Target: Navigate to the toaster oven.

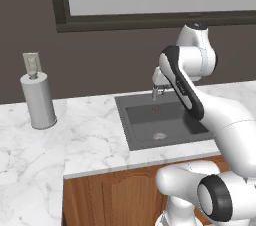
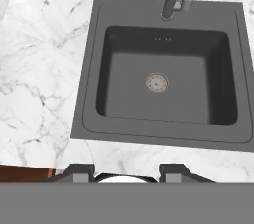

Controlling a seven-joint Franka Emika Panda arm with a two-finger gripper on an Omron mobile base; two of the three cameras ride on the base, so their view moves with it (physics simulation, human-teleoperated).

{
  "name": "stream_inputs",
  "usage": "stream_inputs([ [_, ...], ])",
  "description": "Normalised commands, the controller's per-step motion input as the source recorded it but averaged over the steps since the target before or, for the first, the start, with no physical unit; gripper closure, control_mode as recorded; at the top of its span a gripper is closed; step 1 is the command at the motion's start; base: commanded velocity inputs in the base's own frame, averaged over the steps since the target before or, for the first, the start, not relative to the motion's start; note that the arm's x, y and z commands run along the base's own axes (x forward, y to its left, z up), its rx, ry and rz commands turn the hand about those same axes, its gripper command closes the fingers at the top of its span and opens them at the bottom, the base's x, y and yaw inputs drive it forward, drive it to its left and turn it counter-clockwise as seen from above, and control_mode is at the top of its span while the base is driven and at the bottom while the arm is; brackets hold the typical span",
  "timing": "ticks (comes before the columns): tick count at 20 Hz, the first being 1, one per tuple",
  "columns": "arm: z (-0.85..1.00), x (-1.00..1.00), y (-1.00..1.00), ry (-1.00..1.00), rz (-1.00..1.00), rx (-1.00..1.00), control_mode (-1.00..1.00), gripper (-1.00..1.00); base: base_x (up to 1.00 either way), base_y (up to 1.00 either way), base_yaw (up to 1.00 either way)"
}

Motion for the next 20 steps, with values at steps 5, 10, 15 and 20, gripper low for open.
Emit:
stream_inputs([
  [5,0.0,0.0,0.0,0.0,0.0,0.0,1.0,-1.0,0.0,0.0,0.0],
  [10,0.0,0.0,0.0,0.0,0.0,0.0,1.0,-1.0,0.0,0.0,0.0],
  [15,0.0,0.0,0.0,0.0,0.0,0.0,1.0,-1.0,0.0,0.0,0.0],
  [20,0.0,0.0,0.0,0.0,0.0,0.0,1.0,-1.0,-0.07,0.0,-0.02],
])
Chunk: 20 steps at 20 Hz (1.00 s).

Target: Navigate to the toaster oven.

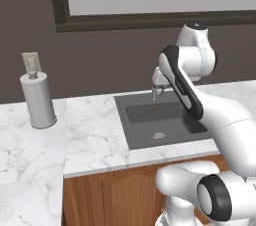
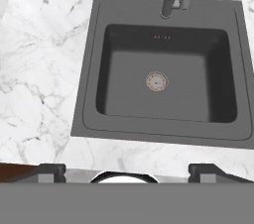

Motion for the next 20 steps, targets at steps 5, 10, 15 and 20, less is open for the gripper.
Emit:
stream_inputs([
  [5,0.0,0.0,0.0,0.0,0.0,0.0,1.0,-1.0,-0.07,-0.02,-0.31],
  [10,0.0,0.0,0.0,0.0,0.0,0.0,1.0,-1.0,0.0,-0.08,-0.53],
  [15,0.0,0.0,0.0,0.0,0.0,0.0,1.0,-1.0,0.0,-0.13,-0.56],
  [20,0.0,0.0,0.0,0.0,0.0,0.0,1.0,-1.0,0.05,-0.11,-0.53],
])
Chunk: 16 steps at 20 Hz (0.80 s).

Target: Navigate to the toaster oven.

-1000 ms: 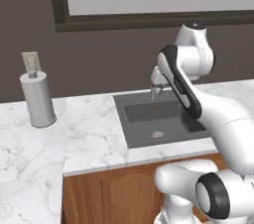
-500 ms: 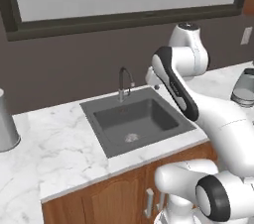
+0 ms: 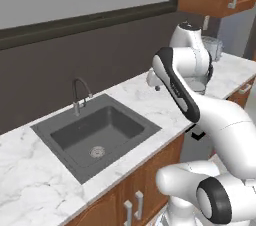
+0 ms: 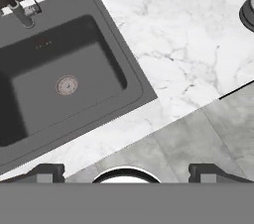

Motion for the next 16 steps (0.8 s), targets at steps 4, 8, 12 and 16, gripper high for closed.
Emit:
stream_inputs([
  [4,0.0,0.0,0.0,0.0,0.0,0.0,1.0,-1.0,0.06,-0.18,-0.54],
  [8,0.0,0.0,0.0,0.0,0.0,0.0,1.0,-1.0,0.18,-0.2,-0.53],
  [12,0.0,0.0,0.0,0.0,0.0,0.0,1.0,-1.0,0.32,-0.44,-0.52],
  [16,0.0,0.0,0.0,0.0,0.0,0.0,1.0,-1.0,0.43,-0.62,-0.5],
])
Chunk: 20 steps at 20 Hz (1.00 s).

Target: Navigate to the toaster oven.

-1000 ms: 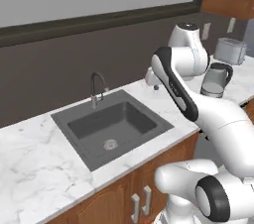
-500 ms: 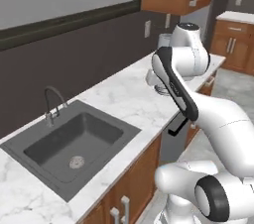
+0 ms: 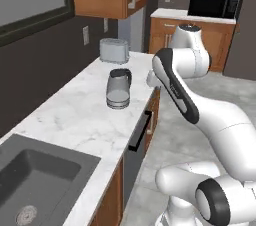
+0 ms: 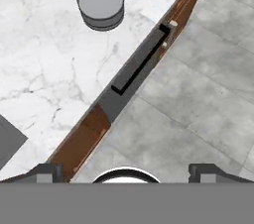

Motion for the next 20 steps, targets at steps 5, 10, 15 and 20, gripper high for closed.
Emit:
stream_inputs([
  [5,0.0,0.0,0.0,0.0,0.0,0.0,1.0,-1.0,0.56,-0.65,-0.5],
  [10,0.0,0.0,0.0,0.0,0.0,0.0,1.0,-1.0,0.65,-0.65,-0.48],
  [15,0.0,0.0,0.0,0.0,0.0,0.0,1.0,-1.0,0.72,-0.62,-0.45],
  [20,0.0,0.0,0.0,0.0,0.0,0.0,1.0,-1.0,0.79,-0.5,-0.41],
])
